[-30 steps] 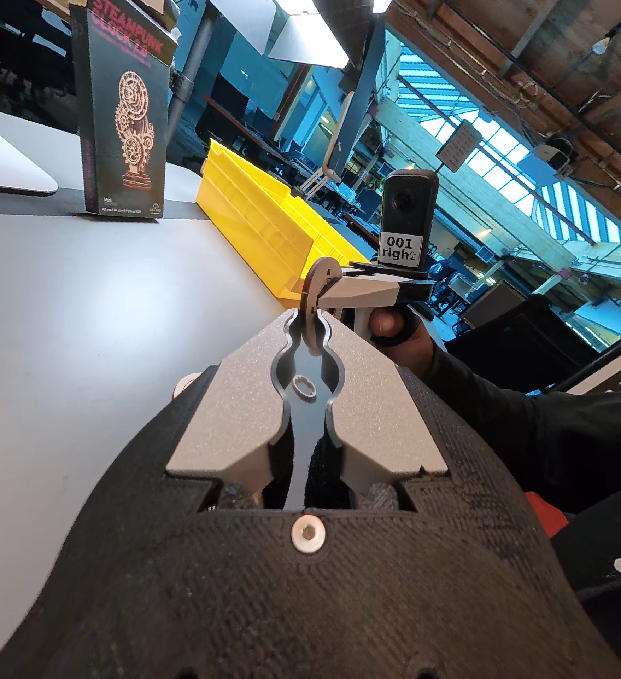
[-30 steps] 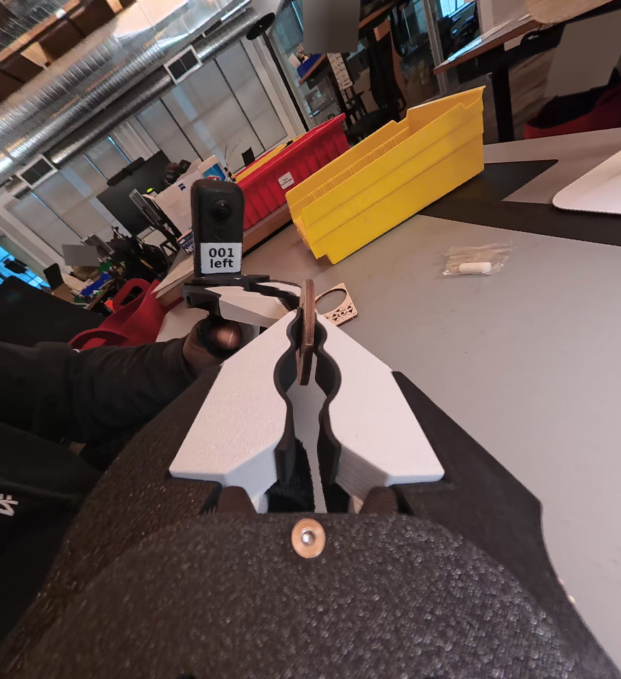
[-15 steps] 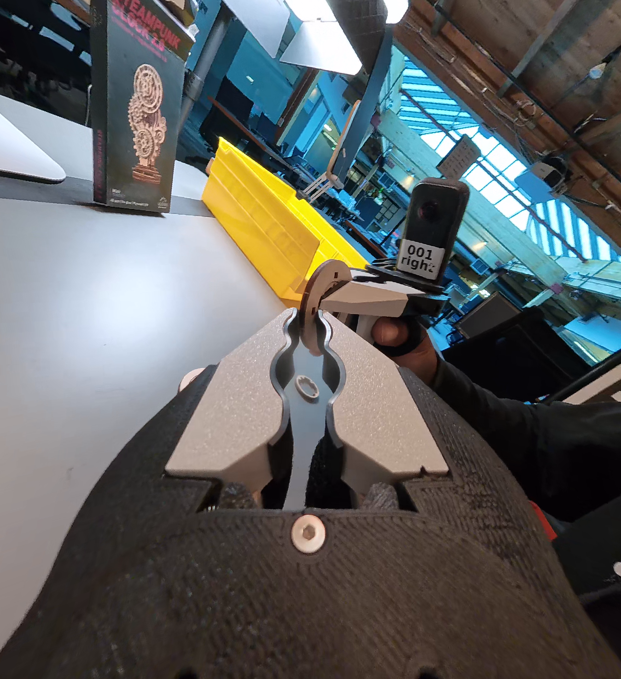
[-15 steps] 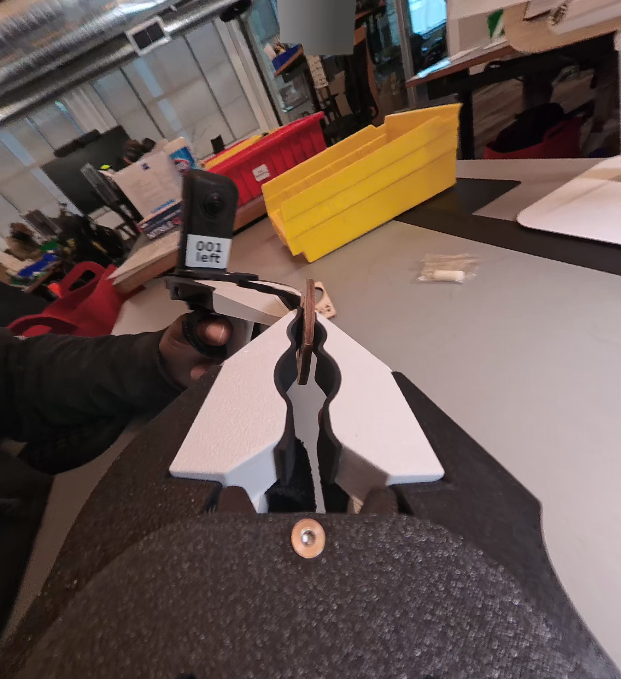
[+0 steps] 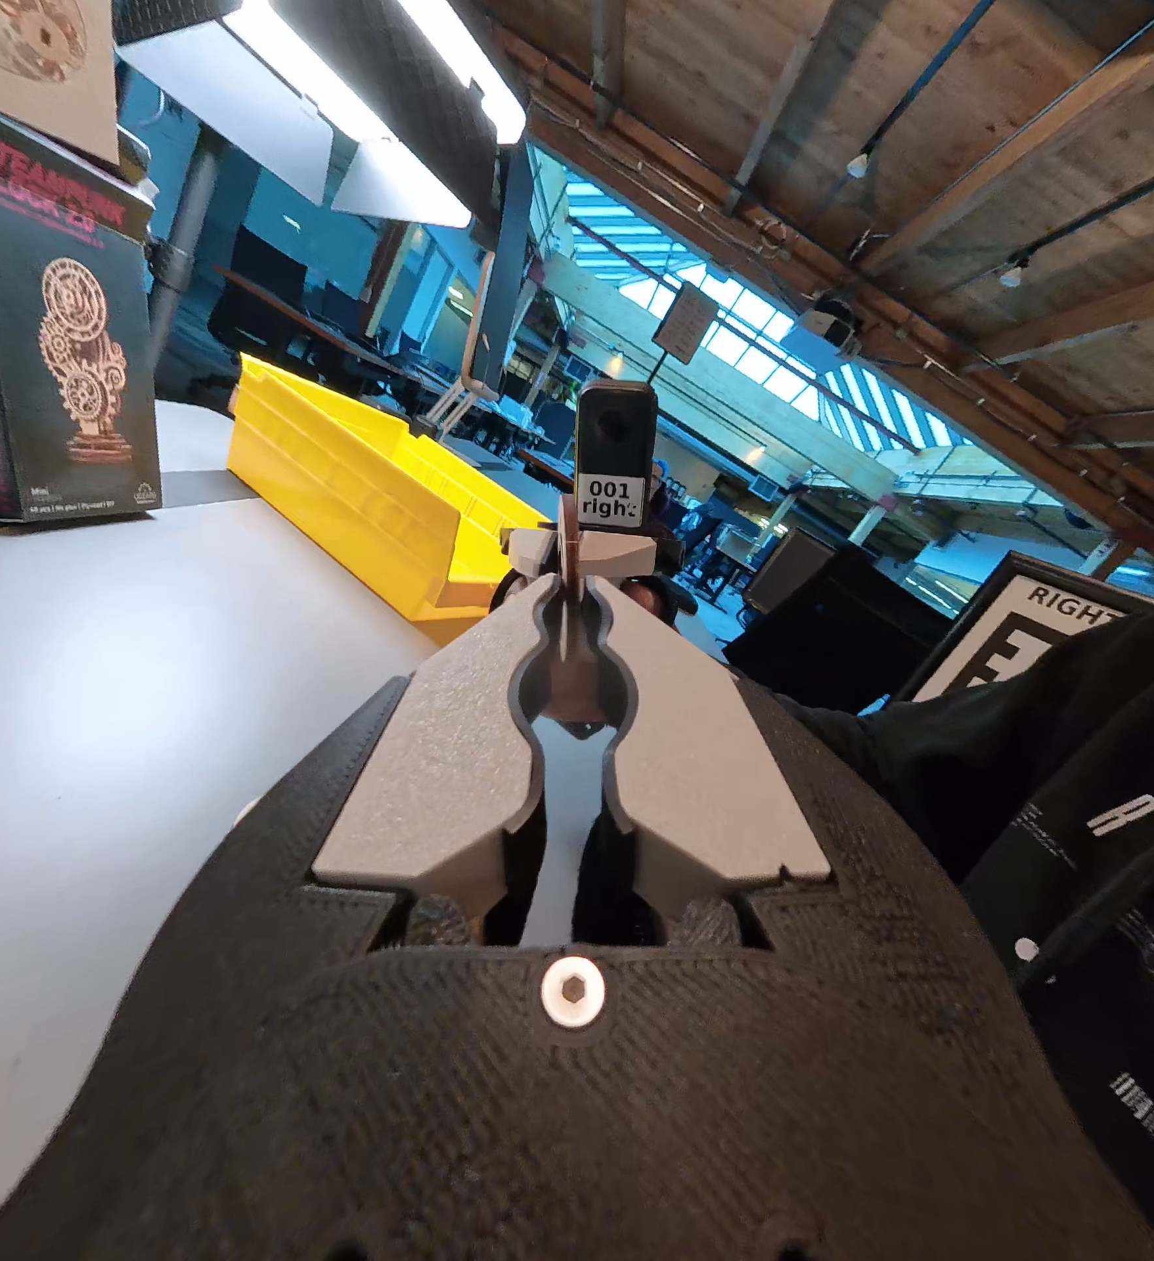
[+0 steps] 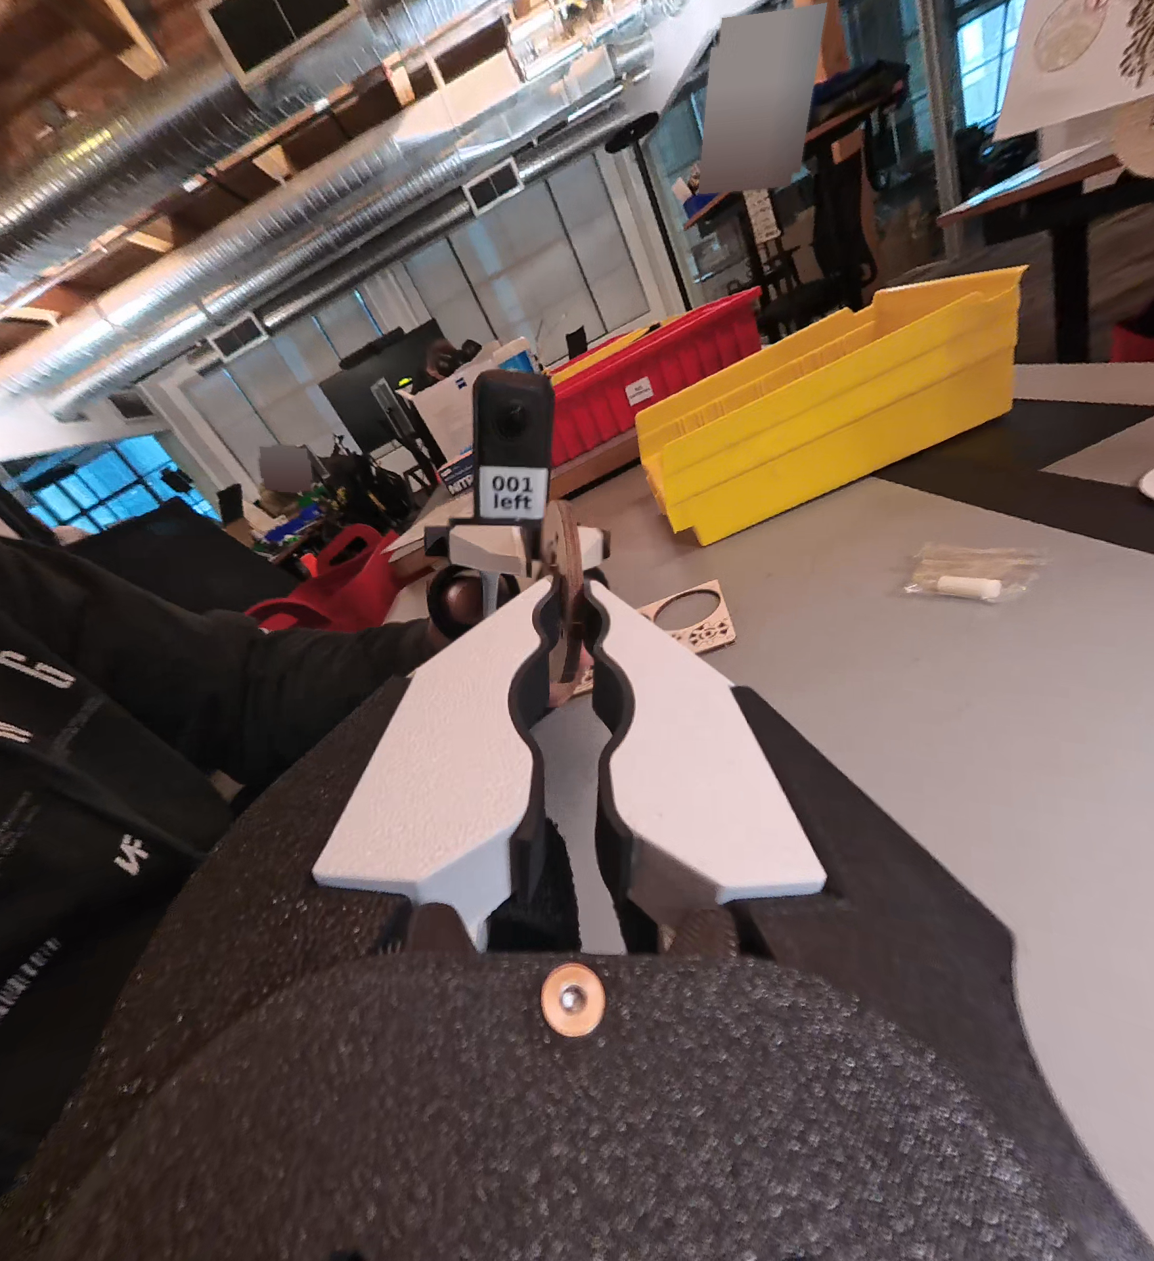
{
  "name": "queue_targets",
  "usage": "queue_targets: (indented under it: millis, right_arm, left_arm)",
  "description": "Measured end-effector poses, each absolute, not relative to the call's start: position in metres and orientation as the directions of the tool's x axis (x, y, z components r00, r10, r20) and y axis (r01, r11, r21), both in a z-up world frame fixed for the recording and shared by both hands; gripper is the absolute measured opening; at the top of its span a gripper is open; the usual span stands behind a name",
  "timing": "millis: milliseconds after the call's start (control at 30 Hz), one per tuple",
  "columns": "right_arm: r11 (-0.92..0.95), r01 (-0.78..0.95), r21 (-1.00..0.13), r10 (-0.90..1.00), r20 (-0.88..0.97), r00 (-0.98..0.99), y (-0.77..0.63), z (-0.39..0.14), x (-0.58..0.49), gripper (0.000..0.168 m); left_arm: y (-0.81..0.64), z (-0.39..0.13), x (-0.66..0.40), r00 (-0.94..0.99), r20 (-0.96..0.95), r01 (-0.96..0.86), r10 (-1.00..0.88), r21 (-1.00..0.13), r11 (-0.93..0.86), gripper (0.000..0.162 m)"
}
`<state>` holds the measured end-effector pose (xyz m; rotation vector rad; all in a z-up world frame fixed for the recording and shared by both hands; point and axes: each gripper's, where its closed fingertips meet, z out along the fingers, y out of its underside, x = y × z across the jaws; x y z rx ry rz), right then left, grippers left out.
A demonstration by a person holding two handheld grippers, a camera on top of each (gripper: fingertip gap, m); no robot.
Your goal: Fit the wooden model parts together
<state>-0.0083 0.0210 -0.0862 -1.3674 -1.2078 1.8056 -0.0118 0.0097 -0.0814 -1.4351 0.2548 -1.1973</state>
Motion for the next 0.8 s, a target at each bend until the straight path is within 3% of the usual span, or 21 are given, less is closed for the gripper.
queue_targets:
  millis: [100, 200, 333, 567, 800]
  right_arm:
    - [-0.409, 0.154, -0.899, 0.845, -0.437, -0.309, 0.018, -0.098, -0.009, 0.0]
    - [-0.329, 0.253, -0.91, 0.859, -0.399, -0.32, 0.006, -0.113, -0.011, 0.0]
    - [-0.288, 0.275, -0.917, 0.883, -0.365, -0.294, 0.003, -0.119, -0.016, 0.003]
    - [-0.57, 0.036, -0.821, 0.78, -0.554, -0.291, 0.013, -0.086, -0.028, 0.004]
    - [-0.704, -0.081, -0.706, 0.679, -0.634, -0.371, 0.007, -0.068, -0.031, 0.002]
  left_arm:
    - [0.011, -0.083, -0.018, 0.438, 0.525, 0.441, -0.73, -0.833, -0.334, 0.017]
    - [0.011, -0.091, -0.014, 0.483, 0.491, 0.344, -0.725, -0.868, -0.359, 0.018]
    - [0.012, -0.104, -0.006, 0.574, 0.387, 0.214, -0.721, -0.922, -0.324, 0.005]
    - [0.019, -0.071, -0.019, 0.492, 0.555, 0.58, -0.671, -0.784, -0.223, 0.002]
    - [0.016, -0.056, -0.026, 0.458, 0.587, 0.685, -0.668, -0.712, -0.156, 0.002]
